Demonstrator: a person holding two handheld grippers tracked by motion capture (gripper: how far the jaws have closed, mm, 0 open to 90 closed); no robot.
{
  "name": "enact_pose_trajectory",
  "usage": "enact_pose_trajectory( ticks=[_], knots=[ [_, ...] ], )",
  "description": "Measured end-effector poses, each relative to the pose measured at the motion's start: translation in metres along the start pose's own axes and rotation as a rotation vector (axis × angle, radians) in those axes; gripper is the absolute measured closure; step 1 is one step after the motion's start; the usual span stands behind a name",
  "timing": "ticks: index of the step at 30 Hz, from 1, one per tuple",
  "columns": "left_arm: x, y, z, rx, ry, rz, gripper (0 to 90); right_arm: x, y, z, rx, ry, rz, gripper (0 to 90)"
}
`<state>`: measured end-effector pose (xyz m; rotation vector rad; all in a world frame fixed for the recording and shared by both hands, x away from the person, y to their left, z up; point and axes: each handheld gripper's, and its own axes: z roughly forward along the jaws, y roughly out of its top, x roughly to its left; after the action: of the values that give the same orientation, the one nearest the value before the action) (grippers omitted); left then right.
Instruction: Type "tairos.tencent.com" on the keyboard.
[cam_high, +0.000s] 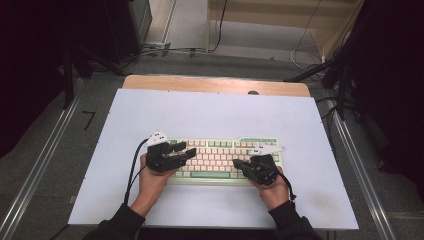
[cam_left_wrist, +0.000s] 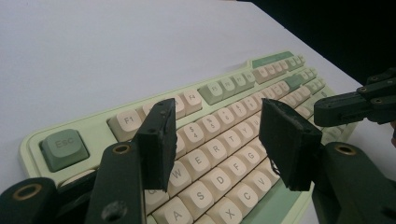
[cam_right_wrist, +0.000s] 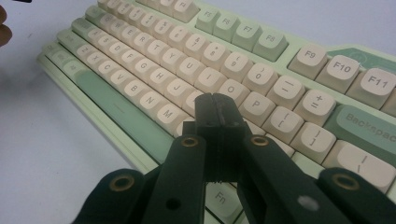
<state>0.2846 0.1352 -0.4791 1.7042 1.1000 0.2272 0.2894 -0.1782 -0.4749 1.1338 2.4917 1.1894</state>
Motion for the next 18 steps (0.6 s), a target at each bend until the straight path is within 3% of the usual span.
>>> enact_pose_trajectory(
  ticks=[18],
  knots=[
    [-0.0008,-0.0010,0.0009,0.006,-0.004,0.002,47.2,0.0013,-0.0012,0.0027,0.013,0.001,-0.006,87.5]
  ],
)
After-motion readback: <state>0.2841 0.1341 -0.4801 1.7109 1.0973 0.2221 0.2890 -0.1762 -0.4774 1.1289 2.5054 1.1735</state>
